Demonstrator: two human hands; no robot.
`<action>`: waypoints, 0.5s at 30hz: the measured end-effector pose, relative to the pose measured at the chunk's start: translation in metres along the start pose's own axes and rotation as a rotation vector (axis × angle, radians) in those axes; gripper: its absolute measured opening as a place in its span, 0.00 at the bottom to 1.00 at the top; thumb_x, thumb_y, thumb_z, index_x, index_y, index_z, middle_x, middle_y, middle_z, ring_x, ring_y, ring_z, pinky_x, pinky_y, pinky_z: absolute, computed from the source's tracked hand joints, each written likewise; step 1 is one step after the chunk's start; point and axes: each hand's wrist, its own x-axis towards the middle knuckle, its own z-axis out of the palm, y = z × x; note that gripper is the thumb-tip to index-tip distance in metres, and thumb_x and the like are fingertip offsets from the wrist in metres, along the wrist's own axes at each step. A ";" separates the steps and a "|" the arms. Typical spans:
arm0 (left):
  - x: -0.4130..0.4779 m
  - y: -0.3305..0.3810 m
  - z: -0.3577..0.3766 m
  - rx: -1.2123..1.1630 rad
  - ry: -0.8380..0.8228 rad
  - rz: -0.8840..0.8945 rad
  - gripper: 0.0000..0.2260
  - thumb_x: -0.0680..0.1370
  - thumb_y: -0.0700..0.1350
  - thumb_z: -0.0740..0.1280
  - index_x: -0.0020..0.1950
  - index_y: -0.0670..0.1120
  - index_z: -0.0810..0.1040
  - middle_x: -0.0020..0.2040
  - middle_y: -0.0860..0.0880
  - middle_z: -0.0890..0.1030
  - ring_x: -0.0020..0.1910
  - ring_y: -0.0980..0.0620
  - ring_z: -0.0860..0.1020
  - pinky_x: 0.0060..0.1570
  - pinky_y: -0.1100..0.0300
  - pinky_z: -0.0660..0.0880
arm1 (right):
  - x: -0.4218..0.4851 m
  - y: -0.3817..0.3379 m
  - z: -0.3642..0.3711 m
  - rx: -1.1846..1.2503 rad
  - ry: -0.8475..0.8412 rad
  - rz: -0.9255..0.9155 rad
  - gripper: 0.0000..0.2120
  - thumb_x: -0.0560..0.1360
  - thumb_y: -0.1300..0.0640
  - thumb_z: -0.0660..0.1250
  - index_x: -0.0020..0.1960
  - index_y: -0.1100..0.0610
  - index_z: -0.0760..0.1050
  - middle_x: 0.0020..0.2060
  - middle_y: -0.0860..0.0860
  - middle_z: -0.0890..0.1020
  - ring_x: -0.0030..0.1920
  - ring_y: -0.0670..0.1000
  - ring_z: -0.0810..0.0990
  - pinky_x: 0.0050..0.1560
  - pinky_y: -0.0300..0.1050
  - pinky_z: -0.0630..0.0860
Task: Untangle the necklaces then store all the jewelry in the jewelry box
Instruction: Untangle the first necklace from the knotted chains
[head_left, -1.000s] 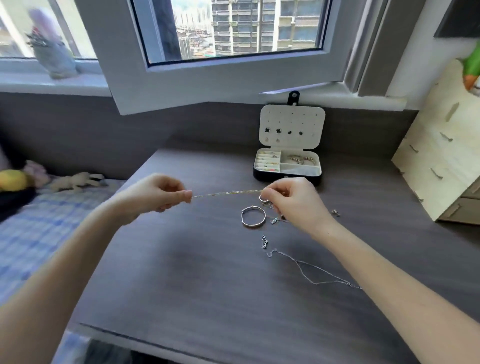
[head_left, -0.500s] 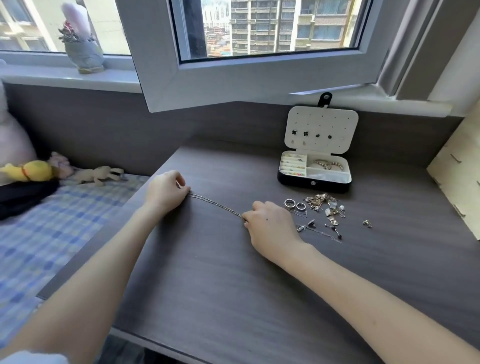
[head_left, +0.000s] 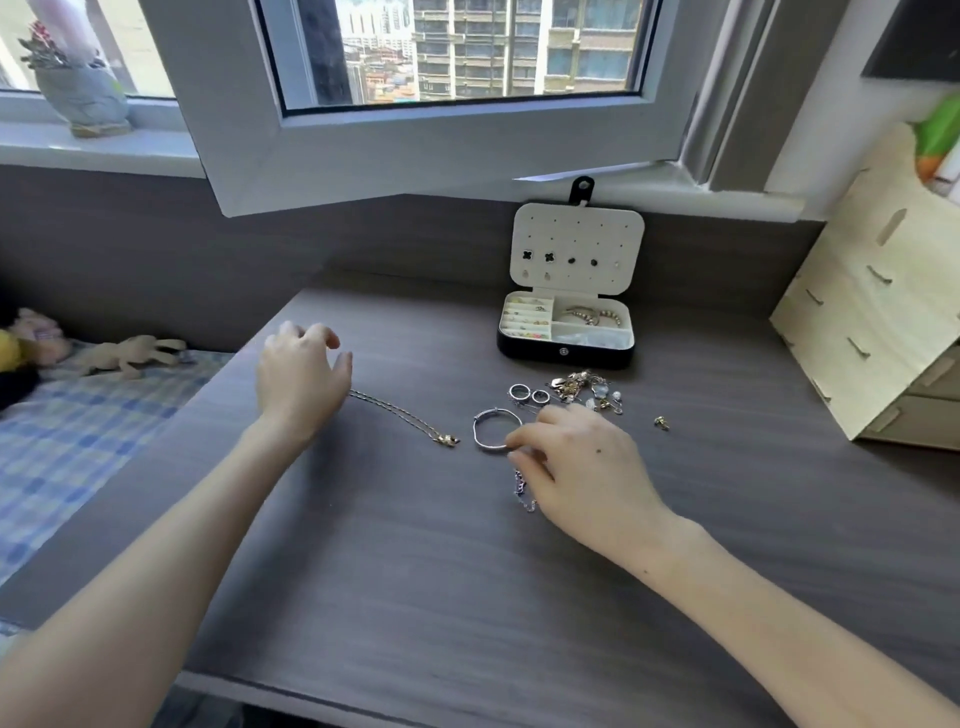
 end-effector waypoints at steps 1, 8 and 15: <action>-0.005 0.011 -0.001 -0.033 -0.006 0.046 0.10 0.77 0.45 0.65 0.54 0.40 0.79 0.53 0.38 0.76 0.54 0.38 0.72 0.45 0.52 0.67 | -0.010 0.009 -0.008 0.013 -0.027 0.036 0.06 0.69 0.55 0.66 0.39 0.51 0.82 0.32 0.47 0.78 0.36 0.55 0.77 0.35 0.45 0.72; -0.065 0.098 -0.007 -0.291 -0.198 0.445 0.03 0.74 0.40 0.68 0.43 0.45 0.82 0.43 0.45 0.78 0.44 0.43 0.76 0.40 0.56 0.68 | -0.080 0.084 -0.067 -0.025 -0.297 0.261 0.11 0.77 0.50 0.63 0.59 0.46 0.77 0.50 0.41 0.76 0.51 0.43 0.70 0.49 0.35 0.63; -0.133 0.158 -0.003 -0.428 -0.528 0.773 0.04 0.75 0.45 0.69 0.48 0.49 0.82 0.46 0.52 0.76 0.47 0.52 0.73 0.46 0.65 0.64 | -0.116 0.097 -0.092 0.024 -0.358 0.383 0.07 0.71 0.44 0.70 0.47 0.43 0.76 0.46 0.40 0.74 0.50 0.40 0.70 0.52 0.36 0.68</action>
